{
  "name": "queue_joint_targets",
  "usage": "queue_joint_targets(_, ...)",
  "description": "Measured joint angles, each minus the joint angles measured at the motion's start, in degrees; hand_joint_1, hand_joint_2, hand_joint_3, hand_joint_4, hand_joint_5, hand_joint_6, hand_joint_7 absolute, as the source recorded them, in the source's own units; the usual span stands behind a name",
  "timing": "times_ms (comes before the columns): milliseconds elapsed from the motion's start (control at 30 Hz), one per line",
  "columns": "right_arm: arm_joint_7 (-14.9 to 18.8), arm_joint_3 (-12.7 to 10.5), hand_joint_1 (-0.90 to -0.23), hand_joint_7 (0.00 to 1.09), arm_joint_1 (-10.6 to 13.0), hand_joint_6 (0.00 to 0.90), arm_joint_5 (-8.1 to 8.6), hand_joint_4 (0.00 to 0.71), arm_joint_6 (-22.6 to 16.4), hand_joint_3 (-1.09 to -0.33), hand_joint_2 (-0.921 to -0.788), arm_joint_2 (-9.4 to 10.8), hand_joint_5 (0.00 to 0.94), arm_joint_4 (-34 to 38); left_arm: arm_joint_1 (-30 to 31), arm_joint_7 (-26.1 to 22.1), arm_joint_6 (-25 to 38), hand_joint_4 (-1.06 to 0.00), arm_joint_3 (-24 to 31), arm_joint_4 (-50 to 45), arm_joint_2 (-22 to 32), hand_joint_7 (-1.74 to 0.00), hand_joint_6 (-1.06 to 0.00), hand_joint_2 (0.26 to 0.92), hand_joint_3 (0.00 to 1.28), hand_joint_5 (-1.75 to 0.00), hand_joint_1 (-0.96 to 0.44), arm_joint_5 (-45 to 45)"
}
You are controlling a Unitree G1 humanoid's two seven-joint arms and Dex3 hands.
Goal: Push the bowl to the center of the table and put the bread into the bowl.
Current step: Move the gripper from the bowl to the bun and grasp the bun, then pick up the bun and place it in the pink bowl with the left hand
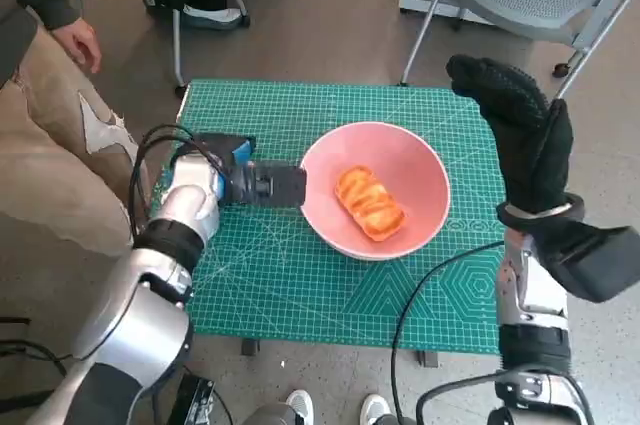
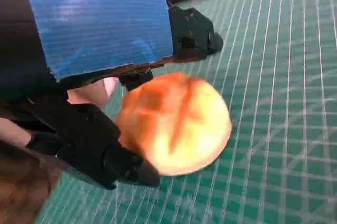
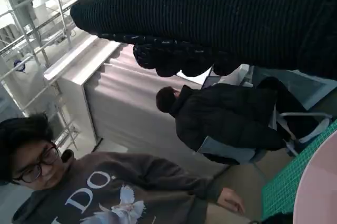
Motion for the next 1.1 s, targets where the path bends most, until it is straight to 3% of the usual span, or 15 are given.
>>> queue_joint_targets(33, 0.00, 0.00, -0.733, 0.48, 0.11, 0.000, 0.03, 0.171, 0.18, -0.792, -0.921, 0.00, 0.001, -0.23, 0.28, 0.84, -0.48, -0.44, -0.38, 0.01, 0.07, -0.35, -0.63, 0.897, 0.32, -1.50, 0.35, 0.24)
queue_joint_targets(67, 0.00, 0.00, -0.734, 0.48, 0.20, 0.000, 0.04, 0.171, 0.31, -0.790, -0.921, 0.00, 0.001, -0.43, 0.49, 1.47, -0.83, -0.42, -0.63, 0.03, 0.11, -0.74, -0.54, 0.906, 0.32, -1.49, 0.22, 0.44)
queue_joint_targets(100, 0.00, 0.00, -0.735, 0.48, 0.28, 0.000, 0.06, 0.171, 0.43, -0.790, -0.921, 0.00, 0.001, -0.65, 0.66, 1.97, -1.11, -0.40, -0.74, 0.04, 0.15, -1.00, -0.48, 0.911, 0.32, -1.48, 0.14, 0.55)
queue_joint_targets(133, 0.00, 0.00, -0.737, 0.48, 0.34, 0.000, 0.09, 0.171, 0.58, -0.788, -0.921, 0.00, 0.001, -0.83, 0.77, 2.37, -1.37, -0.38, -0.77, 0.05, 0.21, -1.05, -0.48, 0.915, 0.31, -1.56, 0.09, 0.58)
queue_joint_targets(300, 0.00, 0.00, -0.741, 0.48, 0.46, 0.000, 0.19, 0.171, 0.99, -0.782, -0.921, 0.02, 0.001, -1.24, 0.90, 4.01, -2.20, -0.38, -0.66, 0.08, 0.61, -1.13, -0.49, 0.920, 0.28, -1.63, 0.02, 0.45)
queue_joint_targets(567, 0.01, 0.00, -0.743, 0.48, 0.47, -0.001, 0.38, 0.170, 1.16, -0.777, -0.921, 0.09, 0.000, -1.25, 0.94, 4.58, -2.19, -0.40, -0.47, 0.25, 0.71, -1.22, -0.50, 0.921, 0.26, -1.54, 0.00, -0.35)
queue_joint_targets(767, 0.02, 0.02, -0.744, 0.48, 0.47, 0.000, 0.41, 0.170, 1.16, -0.776, -0.921, 0.12, 0.000, -1.25, 0.95, 4.57, -1.89, -0.42, -0.24, 0.32, 0.71, -1.17, -0.49, 0.921, 0.26, -1.58, 0.00, -0.61)
queue_joint_targets(1100, 0.56, 0.05, -0.743, 0.48, 0.47, 0.000, 1.11, 0.170, 1.16, -0.776, -0.921, 0.20, 0.000, -1.24, 0.95, 3.82, -1.78, -0.41, 0.92, 0.33, 0.94, -1.04, -0.60, 0.913, 0.23, -1.61, 0.00, -1.24)
